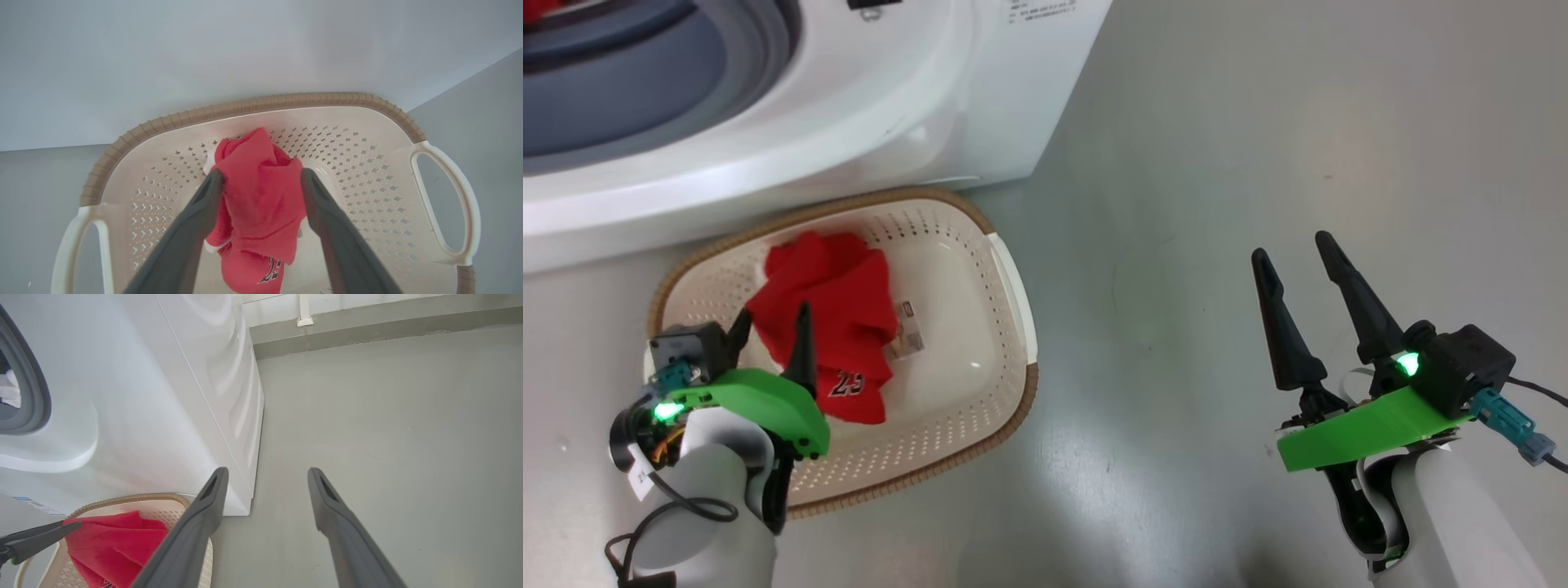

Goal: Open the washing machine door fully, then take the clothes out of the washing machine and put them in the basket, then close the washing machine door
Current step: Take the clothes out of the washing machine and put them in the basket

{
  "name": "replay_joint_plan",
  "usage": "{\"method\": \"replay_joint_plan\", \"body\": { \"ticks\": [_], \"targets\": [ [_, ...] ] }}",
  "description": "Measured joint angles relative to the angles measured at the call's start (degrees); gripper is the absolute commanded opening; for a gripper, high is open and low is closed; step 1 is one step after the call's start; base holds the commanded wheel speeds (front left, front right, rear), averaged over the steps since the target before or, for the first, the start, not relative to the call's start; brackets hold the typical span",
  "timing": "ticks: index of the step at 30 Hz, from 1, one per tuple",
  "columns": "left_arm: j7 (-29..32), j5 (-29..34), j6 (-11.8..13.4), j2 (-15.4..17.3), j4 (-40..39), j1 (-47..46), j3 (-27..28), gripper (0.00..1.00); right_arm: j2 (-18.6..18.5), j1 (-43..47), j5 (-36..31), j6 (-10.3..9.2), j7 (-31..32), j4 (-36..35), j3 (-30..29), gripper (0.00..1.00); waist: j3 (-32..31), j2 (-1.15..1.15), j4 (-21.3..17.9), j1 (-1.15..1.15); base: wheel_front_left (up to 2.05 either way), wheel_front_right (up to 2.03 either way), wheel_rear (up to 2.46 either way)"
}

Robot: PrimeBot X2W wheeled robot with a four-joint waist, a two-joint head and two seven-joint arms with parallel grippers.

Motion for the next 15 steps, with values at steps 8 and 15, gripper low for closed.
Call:
{"method": "replay_joint_plan", "body": {
  "ticks": [8,15],
  "targets": [
    [0.0,0.0,0.0,-0.4,-1.2,2.4,0.5,1.00,0.0,0.2,0.0,0.00,0.0,1.1,0.2,1.00,-3.4,0.00,0.4,0.00,0.00,0.00,0.00],
    [0.0,-0.3,0.0,-0.4,-4.2,5.0,0.5,1.00,0.0,0.3,-0.6,0.00,0.0,2.0,0.4,1.00,-7.0,0.00,0.9,0.00,0.00,0.00,0.00]
  ]
}}
